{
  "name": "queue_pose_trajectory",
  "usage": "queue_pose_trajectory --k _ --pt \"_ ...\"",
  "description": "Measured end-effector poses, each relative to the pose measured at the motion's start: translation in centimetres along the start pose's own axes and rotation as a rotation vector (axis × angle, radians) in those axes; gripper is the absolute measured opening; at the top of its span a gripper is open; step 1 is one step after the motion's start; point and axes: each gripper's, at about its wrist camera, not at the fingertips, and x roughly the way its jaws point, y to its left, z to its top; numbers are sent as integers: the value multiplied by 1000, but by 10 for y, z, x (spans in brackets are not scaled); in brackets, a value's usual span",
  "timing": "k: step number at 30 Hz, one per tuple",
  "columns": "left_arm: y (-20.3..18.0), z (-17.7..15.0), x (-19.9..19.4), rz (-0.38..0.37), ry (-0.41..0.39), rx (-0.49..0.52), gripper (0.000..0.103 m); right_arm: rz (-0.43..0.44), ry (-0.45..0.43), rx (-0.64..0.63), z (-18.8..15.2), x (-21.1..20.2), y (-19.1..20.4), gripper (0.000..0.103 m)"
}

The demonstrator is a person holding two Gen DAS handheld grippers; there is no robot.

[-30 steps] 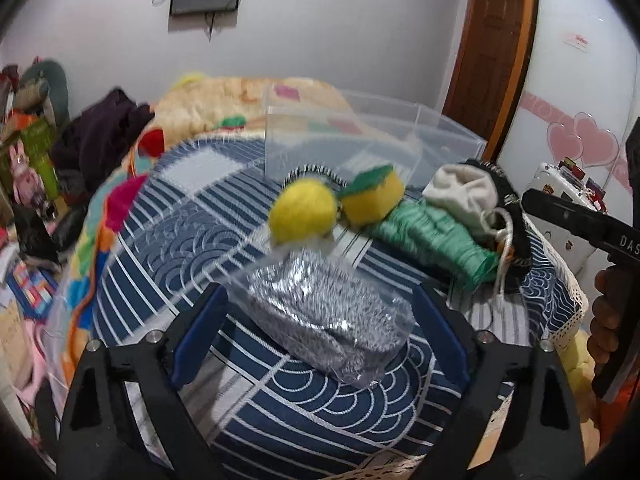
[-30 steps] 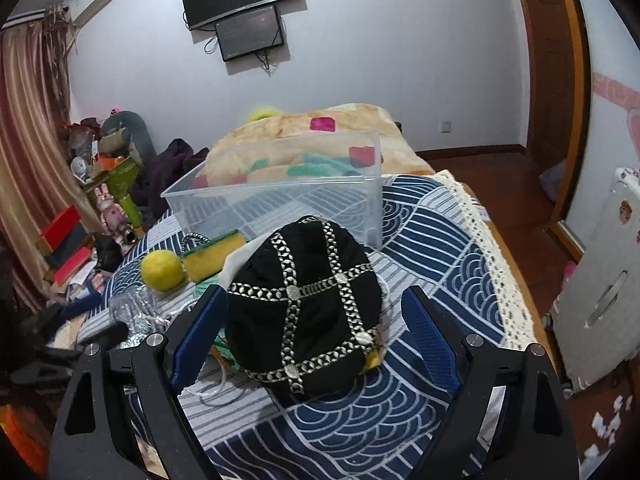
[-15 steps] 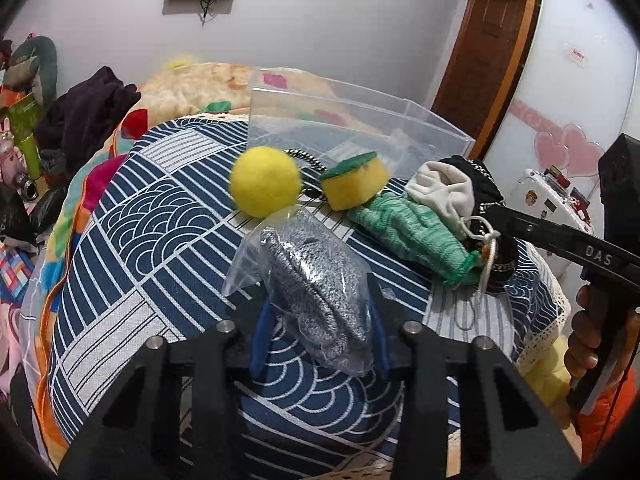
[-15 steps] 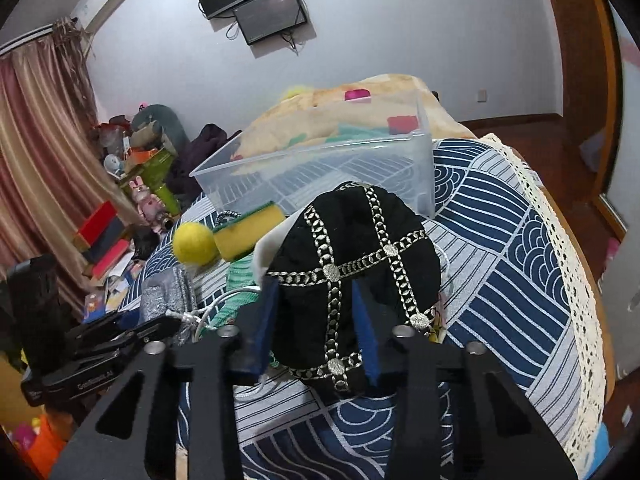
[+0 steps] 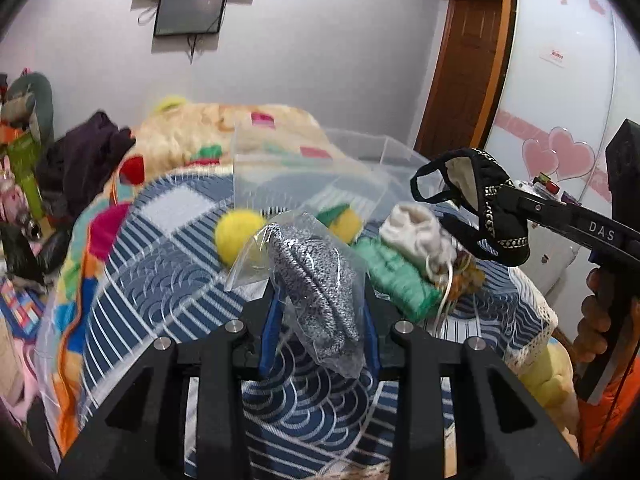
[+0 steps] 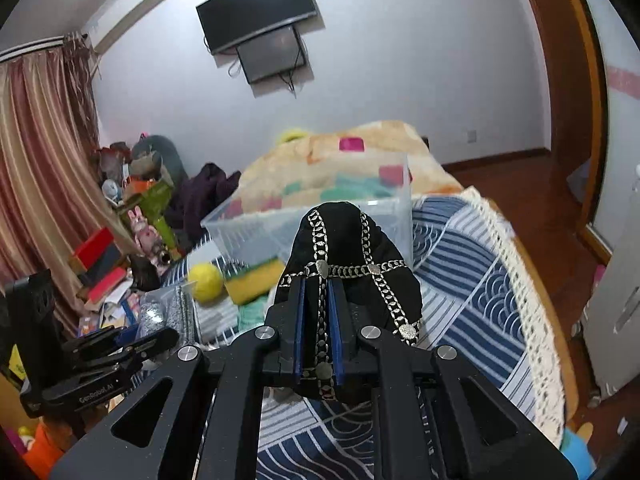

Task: Organize soft objects
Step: 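Carry the clear bag into the box with the left tool while the right tool drops the cap in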

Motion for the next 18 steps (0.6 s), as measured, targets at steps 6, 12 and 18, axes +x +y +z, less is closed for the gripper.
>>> queue_pose_trajectory --k 6,12,18 --pt "3 28 -6 2 -76 1 35 -23 -78 -31 19 -8 1 10" --pt "9 64 -2 7 -145 15 35 -22 -143 -6 39 -4 -3 10" --pt "20 97 21 13 -149 14 35 -24 -174 -22 59 9 -2 10"
